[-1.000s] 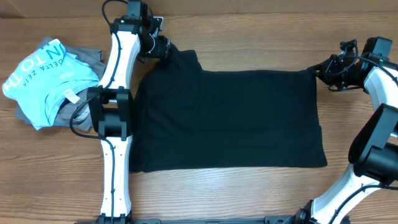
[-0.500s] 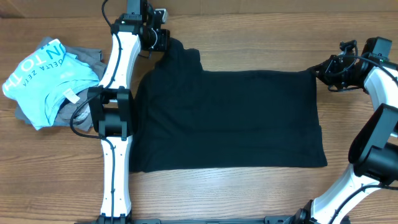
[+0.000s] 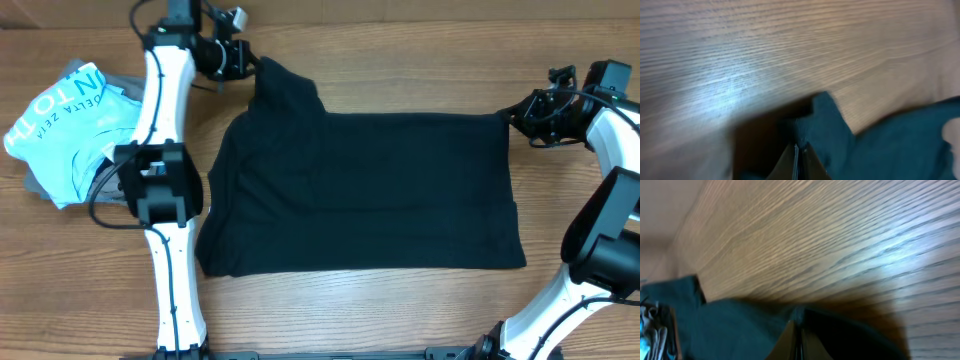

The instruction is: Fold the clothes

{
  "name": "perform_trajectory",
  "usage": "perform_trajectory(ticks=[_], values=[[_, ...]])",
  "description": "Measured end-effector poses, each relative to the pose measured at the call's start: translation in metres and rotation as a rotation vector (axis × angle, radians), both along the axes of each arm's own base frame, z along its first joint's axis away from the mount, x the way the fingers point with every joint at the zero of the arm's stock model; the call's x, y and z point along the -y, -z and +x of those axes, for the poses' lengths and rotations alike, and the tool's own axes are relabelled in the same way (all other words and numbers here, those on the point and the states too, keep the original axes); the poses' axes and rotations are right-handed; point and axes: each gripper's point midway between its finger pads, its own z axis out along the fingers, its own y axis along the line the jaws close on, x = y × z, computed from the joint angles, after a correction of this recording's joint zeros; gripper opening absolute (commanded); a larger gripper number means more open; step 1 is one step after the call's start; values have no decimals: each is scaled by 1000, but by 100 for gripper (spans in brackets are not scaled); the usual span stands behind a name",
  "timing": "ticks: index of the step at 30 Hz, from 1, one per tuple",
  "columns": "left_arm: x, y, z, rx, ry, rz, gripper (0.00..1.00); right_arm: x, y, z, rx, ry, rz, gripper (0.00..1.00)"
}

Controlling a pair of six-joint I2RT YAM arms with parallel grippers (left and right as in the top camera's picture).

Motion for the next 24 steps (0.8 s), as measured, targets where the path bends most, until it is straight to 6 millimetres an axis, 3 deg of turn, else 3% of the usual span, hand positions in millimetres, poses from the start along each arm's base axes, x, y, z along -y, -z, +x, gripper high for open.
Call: perform_trajectory(ticks=[5, 9, 15, 24], values=[[0, -59, -30, 7, 21, 28, 4, 22, -1, -2, -5, 78, 15, 4], [5, -88, -59, -10, 53, 66, 4, 32, -2, -4, -6, 103, 23, 4], [5, -76, -97, -161, 86, 137, 4, 25, -4, -6, 2, 73, 45, 4], [-3, -67, -129, -278, 132, 195, 4, 16, -3, -17, -19, 27, 89, 4]])
